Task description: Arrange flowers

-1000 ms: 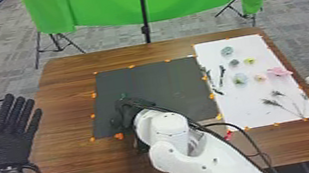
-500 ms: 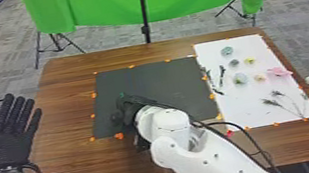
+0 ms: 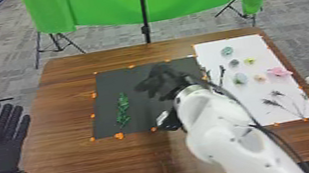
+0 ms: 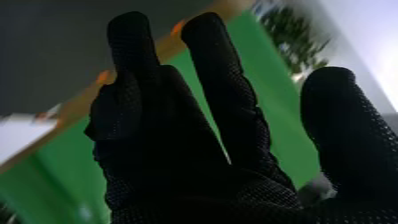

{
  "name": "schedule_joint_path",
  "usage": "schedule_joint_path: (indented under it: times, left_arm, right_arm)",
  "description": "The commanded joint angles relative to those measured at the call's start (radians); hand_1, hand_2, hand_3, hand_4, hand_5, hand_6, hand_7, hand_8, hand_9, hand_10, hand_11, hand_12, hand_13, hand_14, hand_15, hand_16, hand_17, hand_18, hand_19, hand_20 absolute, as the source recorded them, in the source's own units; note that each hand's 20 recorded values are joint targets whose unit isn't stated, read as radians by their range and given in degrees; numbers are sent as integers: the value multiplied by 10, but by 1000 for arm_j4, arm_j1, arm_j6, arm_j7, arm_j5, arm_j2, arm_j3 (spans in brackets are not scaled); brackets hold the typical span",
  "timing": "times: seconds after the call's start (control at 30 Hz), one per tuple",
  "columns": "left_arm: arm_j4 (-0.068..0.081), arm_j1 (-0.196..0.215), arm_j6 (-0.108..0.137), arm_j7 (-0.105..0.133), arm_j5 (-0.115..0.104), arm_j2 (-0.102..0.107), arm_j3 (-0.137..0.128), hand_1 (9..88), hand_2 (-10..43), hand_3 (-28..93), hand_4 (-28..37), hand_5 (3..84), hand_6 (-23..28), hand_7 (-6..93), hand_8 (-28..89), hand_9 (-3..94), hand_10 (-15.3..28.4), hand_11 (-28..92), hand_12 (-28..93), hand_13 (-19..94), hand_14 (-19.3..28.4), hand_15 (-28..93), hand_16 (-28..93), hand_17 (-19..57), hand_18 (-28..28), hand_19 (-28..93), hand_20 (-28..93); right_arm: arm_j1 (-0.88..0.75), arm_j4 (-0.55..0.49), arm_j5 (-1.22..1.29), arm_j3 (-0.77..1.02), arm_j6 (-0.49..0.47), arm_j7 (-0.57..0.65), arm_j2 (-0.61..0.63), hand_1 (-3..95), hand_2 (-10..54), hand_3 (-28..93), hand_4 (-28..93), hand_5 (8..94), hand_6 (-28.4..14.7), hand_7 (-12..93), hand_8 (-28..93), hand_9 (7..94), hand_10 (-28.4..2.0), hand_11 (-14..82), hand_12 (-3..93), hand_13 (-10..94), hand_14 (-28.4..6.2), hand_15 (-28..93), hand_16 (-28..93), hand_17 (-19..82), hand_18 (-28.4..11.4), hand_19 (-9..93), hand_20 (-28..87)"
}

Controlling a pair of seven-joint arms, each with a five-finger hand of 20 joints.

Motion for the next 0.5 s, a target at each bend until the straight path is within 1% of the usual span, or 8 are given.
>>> schedule_joint_path:
  times: [0.03,0.1,0.2,0.27,0.37,0.43,0.5]
  left_arm:
    - [-10,48,-30,14,1,-21,-17,168,156,700,-283,406,74,56,-86,355,122,118,84,299,110,106,-4,-40,121,247,120]
    - [-12,53,-32,17,0,-25,-18,164,155,705,-283,406,74,55,-85,354,123,117,86,298,110,106,-3,-41,121,246,120]
    - [-13,54,-23,12,5,-28,-17,173,144,713,-283,406,75,55,-84,354,123,116,88,297,111,106,-2,-42,122,246,121]
    - [-16,60,-16,10,4,-29,-19,181,137,719,-283,406,76,54,-84,354,124,116,89,297,111,107,-2,-42,122,246,121]
    - [-15,57,-11,4,7,-30,-20,198,128,727,-283,407,77,54,-83,356,126,118,90,297,111,108,-1,-43,122,247,122]
    - [-19,67,-10,6,6,-33,-24,204,126,727,-283,408,78,54,-83,356,125,120,91,297,111,109,-1,-44,122,248,123]
    - [-21,71,-7,5,5,-33,-25,208,125,728,-283,408,78,55,-83,357,126,122,92,298,111,111,-1,-44,123,249,123]
  right_arm:
    - [-151,-99,-59,279,60,51,186,222,80,775,-198,720,-109,150,-85,525,-260,59,107,586,-220,452,173,339,-283,923,332]
    - [-207,-112,-101,349,81,61,220,230,66,768,-197,701,-113,122,-89,533,-258,61,111,586,-219,460,173,337,-283,923,332]
    - [-287,-111,-144,453,90,95,254,243,33,761,-197,674,-114,99,-88,548,-253,68,119,586,-216,484,179,336,-284,924,334]
    - [-334,-101,-163,517,72,113,268,253,15,755,-198,660,-115,89,-87,558,-250,75,126,584,-214,502,183,335,-283,924,335]
    - [-401,-78,-206,583,52,143,282,278,-41,753,-211,640,-114,84,-84,567,-249,91,143,574,-213,539,191,326,-281,923,339]
    - [-427,-61,-222,614,0,157,281,298,-82,753,-229,629,-116,84,-84,558,-248,113,166,552,-216,580,208,313,-281,917,348]
    - [-460,-48,-220,638,7,173,286,308,-94,753,-248,621,-119,85,-85,552,-250,143,178,527,-219,625,214,305,-281,909,360]
